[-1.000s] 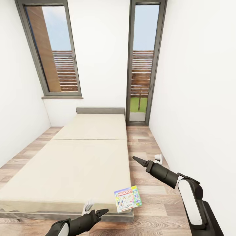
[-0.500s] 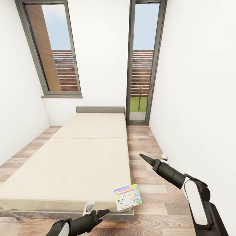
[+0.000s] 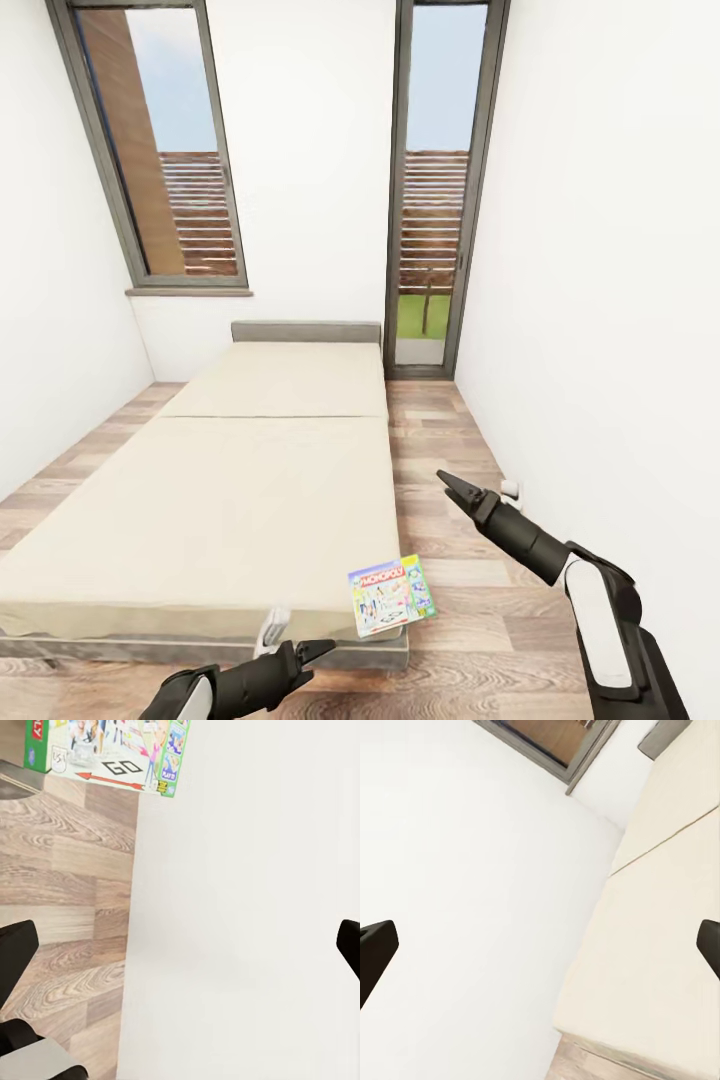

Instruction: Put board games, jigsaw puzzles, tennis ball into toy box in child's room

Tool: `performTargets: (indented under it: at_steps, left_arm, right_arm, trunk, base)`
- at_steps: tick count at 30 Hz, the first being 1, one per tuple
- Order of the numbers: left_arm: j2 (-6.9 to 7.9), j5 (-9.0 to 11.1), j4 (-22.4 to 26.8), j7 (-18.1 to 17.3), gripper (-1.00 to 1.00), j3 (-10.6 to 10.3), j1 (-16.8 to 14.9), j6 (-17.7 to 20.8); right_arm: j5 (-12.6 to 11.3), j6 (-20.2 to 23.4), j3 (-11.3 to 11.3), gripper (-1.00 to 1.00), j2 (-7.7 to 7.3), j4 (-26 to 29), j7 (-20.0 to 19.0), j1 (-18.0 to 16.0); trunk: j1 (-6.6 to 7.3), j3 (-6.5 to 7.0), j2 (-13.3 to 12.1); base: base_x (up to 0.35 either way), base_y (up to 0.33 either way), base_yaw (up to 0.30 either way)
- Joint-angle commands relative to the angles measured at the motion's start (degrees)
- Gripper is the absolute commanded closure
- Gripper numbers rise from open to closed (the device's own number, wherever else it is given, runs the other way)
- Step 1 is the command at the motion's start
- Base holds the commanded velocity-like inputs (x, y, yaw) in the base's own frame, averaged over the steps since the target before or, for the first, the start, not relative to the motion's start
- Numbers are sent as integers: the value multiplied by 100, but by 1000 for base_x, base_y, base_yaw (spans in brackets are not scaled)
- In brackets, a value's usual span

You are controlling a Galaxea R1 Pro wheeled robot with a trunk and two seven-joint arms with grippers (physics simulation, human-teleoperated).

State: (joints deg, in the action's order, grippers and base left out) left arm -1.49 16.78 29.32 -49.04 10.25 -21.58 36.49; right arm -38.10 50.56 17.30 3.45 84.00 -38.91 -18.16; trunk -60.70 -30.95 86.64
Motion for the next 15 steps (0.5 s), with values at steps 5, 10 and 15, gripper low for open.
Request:
performTargets:
  at_steps: [5, 10, 15]
  left_arm:
    - [17, 42, 2, -18, -100, 29, -8, 55]
    - [20, 283, 8, -15, -100, 29, -99, 57]
    - [12, 399, 27, -9, -100, 27, -154, 52]
  right_arm:
    - [-199, 32, 137, -100, 20, -192, 7, -10]
    - [-300, 35, 289, -100, 12, -279, -25, -10]
    - [-335, 30, 365, -100, -41, -335, -55, -11]
  trunk:
    - [-110, -96, 205]
    - [-220, -186, 406]
    - [-330, -276, 606]
  base:
    - [0, 0, 0]
    - [0, 0, 0]
    - [0, 0, 0]
